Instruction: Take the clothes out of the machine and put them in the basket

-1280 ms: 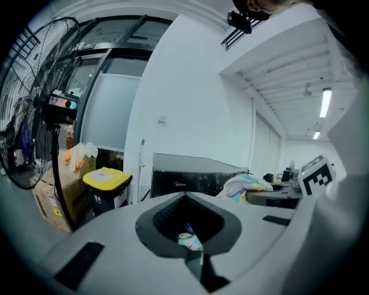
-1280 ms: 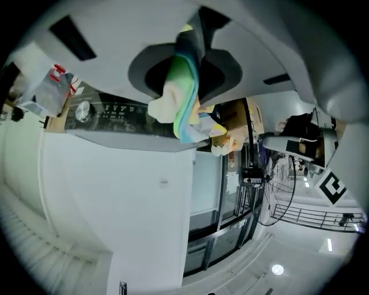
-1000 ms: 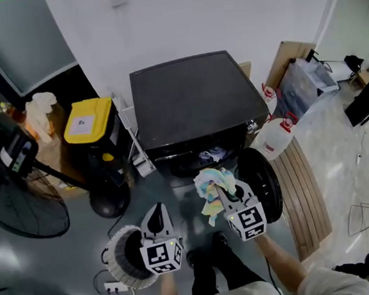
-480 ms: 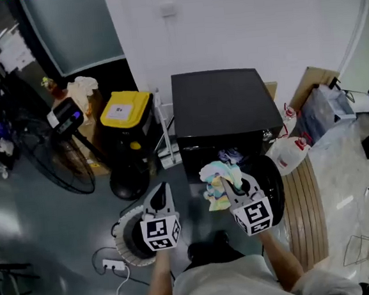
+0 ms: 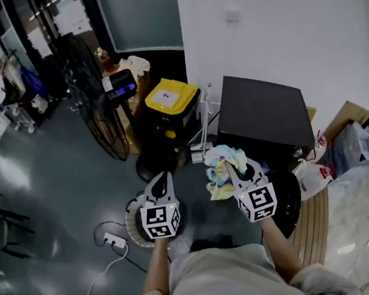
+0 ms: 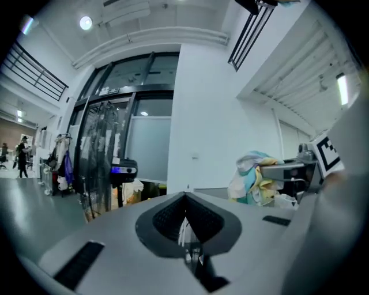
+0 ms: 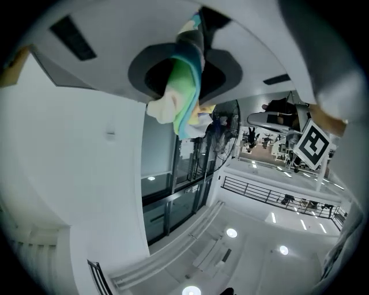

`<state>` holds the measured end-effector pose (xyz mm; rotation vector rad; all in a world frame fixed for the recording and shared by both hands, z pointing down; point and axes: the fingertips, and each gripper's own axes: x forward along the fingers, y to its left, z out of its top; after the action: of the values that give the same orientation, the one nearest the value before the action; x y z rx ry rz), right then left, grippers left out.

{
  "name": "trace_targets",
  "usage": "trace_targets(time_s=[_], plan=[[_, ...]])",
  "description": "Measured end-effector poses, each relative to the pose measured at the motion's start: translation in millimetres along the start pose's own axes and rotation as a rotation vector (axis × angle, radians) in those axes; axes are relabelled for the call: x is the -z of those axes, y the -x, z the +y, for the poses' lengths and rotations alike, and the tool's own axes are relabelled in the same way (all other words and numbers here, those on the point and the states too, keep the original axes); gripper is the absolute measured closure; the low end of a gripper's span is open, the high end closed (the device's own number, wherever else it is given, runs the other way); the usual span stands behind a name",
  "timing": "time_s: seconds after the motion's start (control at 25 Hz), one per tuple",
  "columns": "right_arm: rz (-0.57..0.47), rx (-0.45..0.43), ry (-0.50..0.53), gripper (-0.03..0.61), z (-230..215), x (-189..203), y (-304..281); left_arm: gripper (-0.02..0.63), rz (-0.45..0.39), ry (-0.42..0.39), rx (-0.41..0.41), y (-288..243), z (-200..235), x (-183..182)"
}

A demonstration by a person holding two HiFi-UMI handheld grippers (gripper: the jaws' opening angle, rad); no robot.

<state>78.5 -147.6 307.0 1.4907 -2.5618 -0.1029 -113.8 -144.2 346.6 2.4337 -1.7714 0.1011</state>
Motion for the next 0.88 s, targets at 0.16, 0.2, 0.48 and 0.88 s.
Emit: trace_targets(time_s=[0.16, 0.2, 0.48, 0.88], plan=[[-0.020, -0.131, 0.012, 0.509, 49, -14, -26, 0.595, -0.006, 0.020, -0.127, 38, 47, -1], [-0.026, -0.168, 0.016, 0.509, 63, -18, -32, 0.595, -0.006, 0.021, -0.160, 49, 58, 0], [-0.055, -0.420, 0.031, 0.509, 162, -31, -66, 0.595, 0.024, 0.042, -0.387, 127, 126, 17], [-0.030, -0.684, 0.029, 0.509, 288, -21, -89, 0.595, 0.060, 0.101, -0.622, 225, 185, 48]])
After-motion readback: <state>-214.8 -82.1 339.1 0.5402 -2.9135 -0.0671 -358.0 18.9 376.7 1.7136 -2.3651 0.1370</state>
